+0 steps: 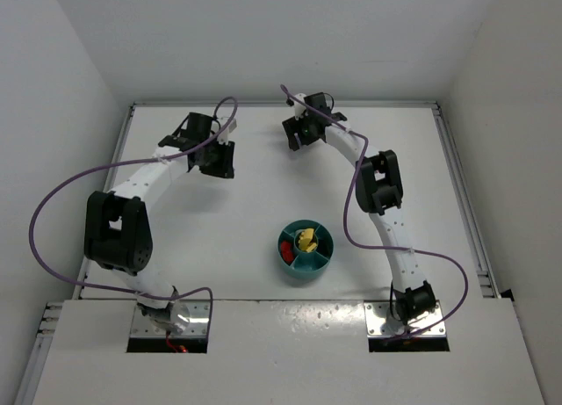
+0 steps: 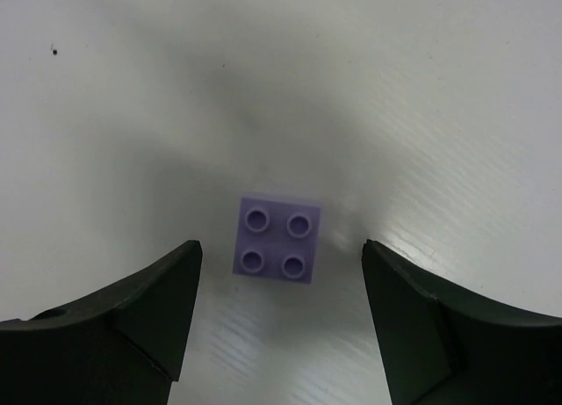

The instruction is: Sort the legos into containers by color

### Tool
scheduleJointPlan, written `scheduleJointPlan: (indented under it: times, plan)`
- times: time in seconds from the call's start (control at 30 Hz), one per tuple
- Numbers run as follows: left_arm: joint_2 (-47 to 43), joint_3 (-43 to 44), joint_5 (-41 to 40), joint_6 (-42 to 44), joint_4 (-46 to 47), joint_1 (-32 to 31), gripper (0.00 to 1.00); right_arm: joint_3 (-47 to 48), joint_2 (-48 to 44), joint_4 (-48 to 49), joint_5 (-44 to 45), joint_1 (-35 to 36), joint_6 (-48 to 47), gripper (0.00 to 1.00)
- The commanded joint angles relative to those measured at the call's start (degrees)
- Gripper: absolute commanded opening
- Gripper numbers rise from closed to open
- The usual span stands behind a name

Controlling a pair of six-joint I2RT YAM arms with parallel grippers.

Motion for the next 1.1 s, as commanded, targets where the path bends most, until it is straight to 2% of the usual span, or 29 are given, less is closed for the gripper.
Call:
scheduleJointPlan:
  times: [0.0, 0.13, 0.23, 0.27, 0.37, 0.4, 0.43, 0.47, 0.53, 0.63, 0.67, 0.77, 0.8, 0.93, 1.0, 1.07]
  plan:
    - [-5.21, 1.83, 2.55, 1.67, -0.49, 0.78, 0.21, 2.19, 2.02, 2.29, 2.12, -0.26, 1.24, 0.73]
    - [-9.69, 0.16, 5.63, 3.87, -2.15, 0.78, 0.19, 2.72, 3.07, 3.34, 2.13, -0.26, 1.24, 0.66]
    - [-11.46, 0.16, 6.25, 5.45, -3.47, 0.78, 0.18, 2.72, 3.69, 2.83, 2.13, -0.26, 1.24, 0.49]
    - [-12.42, 0.16, 6.95, 6.33, -4.09, 0.78, 0.18, 2.20, 3.69, 2.82, 1.34, -0.26, 1.24, 0.37]
    - [-14.97, 0.16, 11.41, 9.05, -5.40, 0.78, 0.17, 0.00, 0.45, 0.63, -0.59, -0.26, 1.24, 0.15]
    - [-15.76, 0.16, 12.91, 9.84, -5.41, 0.78, 0.17, -4.27, -4.00, 0.62, -1.12, -0.26, 1.24, 0.05]
    - [-16.55, 0.16, 14.06, 11.33, -6.11, 0.00, 0.17, -7.88, -7.26, 2.63, -1.74, -0.26, 1.24, 0.05]
    - [-18.47, -0.80, 14.59, 11.34, -6.11, -0.97, 0.17, -15.66, -10.86, 4.04, -1.74, -0.26, 1.24, 0.04]
    - [-21.03, -2.47, 15.12, 13.36, -7.24, -5.27, 0.17, -25.17, -21.85, 6.34, -1.74, -0.26, 1.24, 0.02]
    - [-23.14, -4.05, 16.01, 14.50, -8.40, -11.33, 0.18, -31.28, -31.70, 5.38, -2.45, -0.26, 1.24, 0.02]
    - [-24.63, -5.37, 16.70, 14.51, -8.92, -15.52, 0.18, -34.95, -38.08, 4.15, -2.45, -0.78, 0.71, 0.02]
    - [-25.87, -7.31, 19.87, 15.21, -9.45, -19.51, 0.18, -41.56, -47.26, 0.03, -2.97, -0.78, 0.18, 0.02]
    - [-25.88, -8.09, 19.87, 15.21, -9.98, -20.65, 0.18, -43.32, -53.64, -1.12, -3.58, -1.39, 0.18, 0.02]
    - [-25.27, -8.63, 19.35, 17.50, -11.30, -28.47, 0.18, -52.81, -69.12, -4.98, -7.18, -1.93, 0.18, 0.01]
    - [-23.34, -8.63, 19.35, 18.20, -11.83, -32.59, 0.18, -54.05, -72.50, -10.33, -11.65, -3.67, -0.43, 0.01]
    - [-20.70, -8.02, 19.35, 18.73, -11.83, -36.65, 0.18, -58.26, -76.45, -11.59, -15.36, -6.58, -0.96, 0.01]
